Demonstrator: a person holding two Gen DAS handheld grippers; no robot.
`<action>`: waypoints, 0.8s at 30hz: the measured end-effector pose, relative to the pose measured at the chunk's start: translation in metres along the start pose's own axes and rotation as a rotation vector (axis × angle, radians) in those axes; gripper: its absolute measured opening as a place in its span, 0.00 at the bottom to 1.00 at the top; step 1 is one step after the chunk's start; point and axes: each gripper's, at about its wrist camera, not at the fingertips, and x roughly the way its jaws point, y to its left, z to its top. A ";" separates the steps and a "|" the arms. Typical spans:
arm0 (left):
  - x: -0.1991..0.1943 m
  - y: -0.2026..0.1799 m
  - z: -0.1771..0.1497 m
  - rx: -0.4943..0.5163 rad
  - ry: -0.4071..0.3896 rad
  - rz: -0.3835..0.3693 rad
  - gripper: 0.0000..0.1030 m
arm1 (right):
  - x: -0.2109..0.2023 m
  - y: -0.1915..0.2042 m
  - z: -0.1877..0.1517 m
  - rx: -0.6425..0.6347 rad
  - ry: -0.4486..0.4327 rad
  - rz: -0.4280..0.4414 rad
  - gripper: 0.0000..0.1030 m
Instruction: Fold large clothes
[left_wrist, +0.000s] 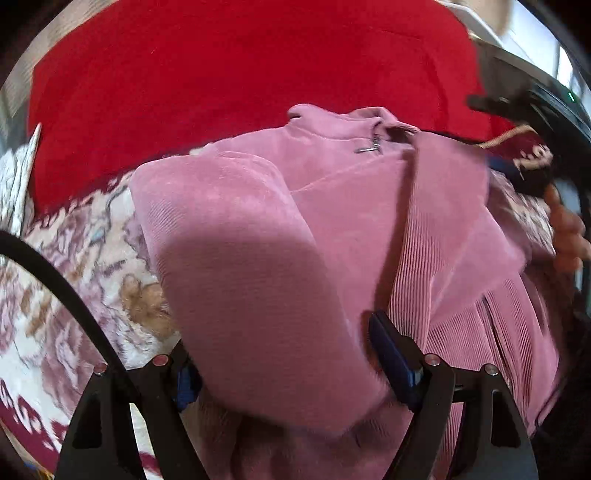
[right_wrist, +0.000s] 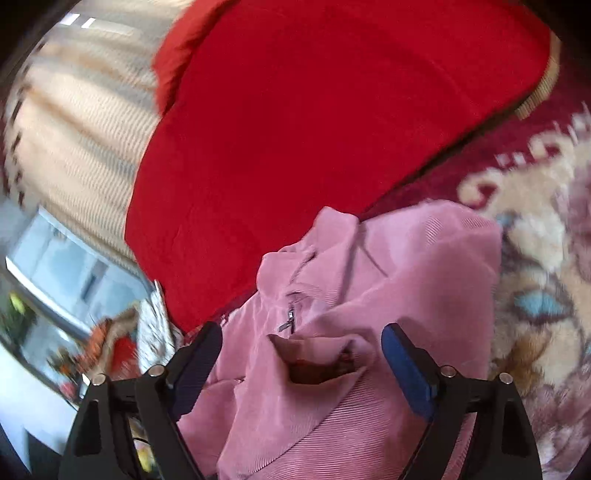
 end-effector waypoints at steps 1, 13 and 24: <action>-0.005 0.003 -0.002 -0.002 -0.003 -0.014 0.79 | -0.004 0.006 -0.002 -0.050 -0.012 -0.019 0.82; -0.034 0.031 0.034 -0.311 -0.215 -0.195 0.79 | 0.029 0.000 -0.026 -0.104 0.158 -0.237 0.61; -0.029 0.037 0.054 -0.468 -0.305 -0.089 0.80 | -0.005 -0.013 -0.017 -0.029 0.107 -0.134 0.65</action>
